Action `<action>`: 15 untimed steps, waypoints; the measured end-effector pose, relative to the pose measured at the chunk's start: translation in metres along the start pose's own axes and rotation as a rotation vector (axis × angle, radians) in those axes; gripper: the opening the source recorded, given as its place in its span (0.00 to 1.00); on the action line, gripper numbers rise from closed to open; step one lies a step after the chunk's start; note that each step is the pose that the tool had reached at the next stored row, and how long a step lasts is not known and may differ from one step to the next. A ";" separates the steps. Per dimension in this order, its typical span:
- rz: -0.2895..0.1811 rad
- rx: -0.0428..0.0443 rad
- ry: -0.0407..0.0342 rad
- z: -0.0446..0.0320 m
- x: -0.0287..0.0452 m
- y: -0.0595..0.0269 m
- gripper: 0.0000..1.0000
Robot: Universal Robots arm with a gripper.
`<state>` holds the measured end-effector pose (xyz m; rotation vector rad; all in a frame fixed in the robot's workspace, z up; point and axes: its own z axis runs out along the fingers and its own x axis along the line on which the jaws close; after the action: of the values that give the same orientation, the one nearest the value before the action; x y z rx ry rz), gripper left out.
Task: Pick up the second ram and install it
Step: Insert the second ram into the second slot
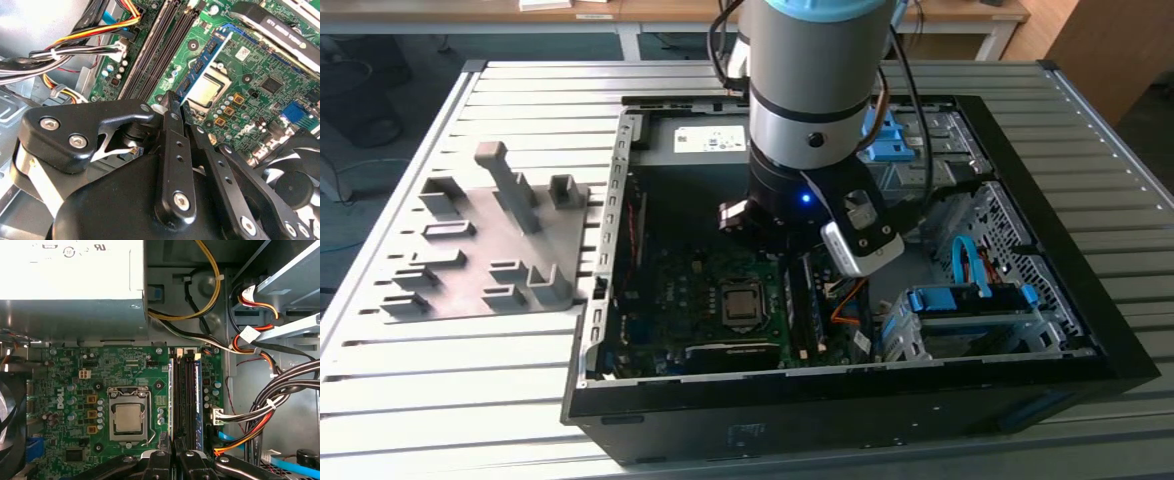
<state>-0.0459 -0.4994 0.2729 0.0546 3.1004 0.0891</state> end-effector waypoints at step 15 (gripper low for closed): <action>0.000 0.0001 0.0000 0.0147 -0.0006 -0.0008 0.14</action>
<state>-0.0447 -0.4994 0.2582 0.0548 3.1004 0.0888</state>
